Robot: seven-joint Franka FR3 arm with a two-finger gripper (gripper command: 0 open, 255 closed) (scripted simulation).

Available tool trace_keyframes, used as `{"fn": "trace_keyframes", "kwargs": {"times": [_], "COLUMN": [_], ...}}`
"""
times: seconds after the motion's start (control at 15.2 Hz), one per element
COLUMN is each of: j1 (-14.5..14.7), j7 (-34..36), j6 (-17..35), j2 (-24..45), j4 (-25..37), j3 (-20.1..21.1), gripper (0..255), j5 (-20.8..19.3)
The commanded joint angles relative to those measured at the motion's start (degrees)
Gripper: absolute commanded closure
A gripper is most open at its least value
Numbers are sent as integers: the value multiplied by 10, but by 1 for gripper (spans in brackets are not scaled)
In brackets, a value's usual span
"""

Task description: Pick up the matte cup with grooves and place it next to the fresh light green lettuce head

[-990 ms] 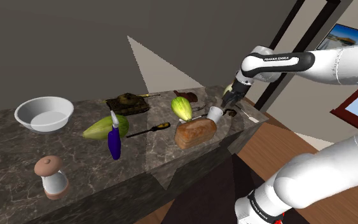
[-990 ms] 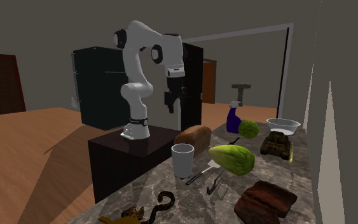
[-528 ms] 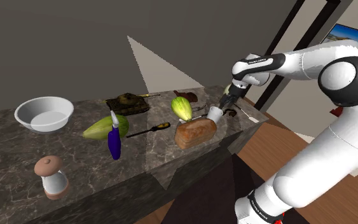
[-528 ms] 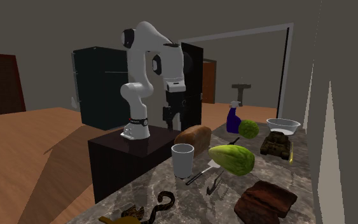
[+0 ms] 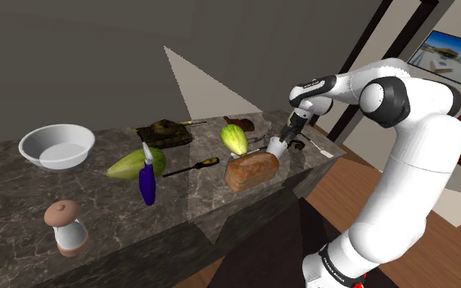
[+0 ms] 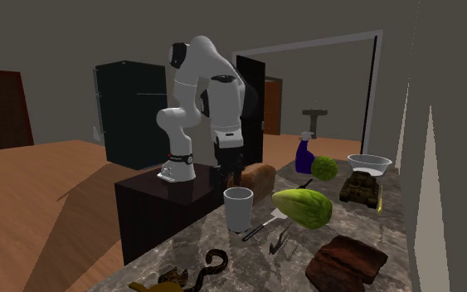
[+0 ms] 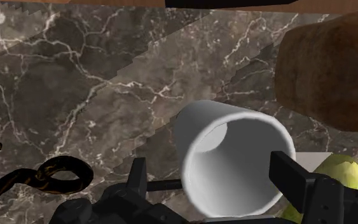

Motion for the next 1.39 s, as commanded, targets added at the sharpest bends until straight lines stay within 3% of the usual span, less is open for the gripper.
{"fn": "trace_keyframes", "kwargs": {"times": [0.0,0.53,0.99,1.06,1.32], "j1": [-13,-19,-19,-19,-19], "j7": [-14,-28,-28,-28,-28], "j6": [-2,43,43,43,43], "j2": [37,70,70,70,70], "j4": [34,20,20,20,20], "j3": [5,18,18,18,18], "gripper": [0,0,0,255,255], "j5": [14,35,35,35,35]}}
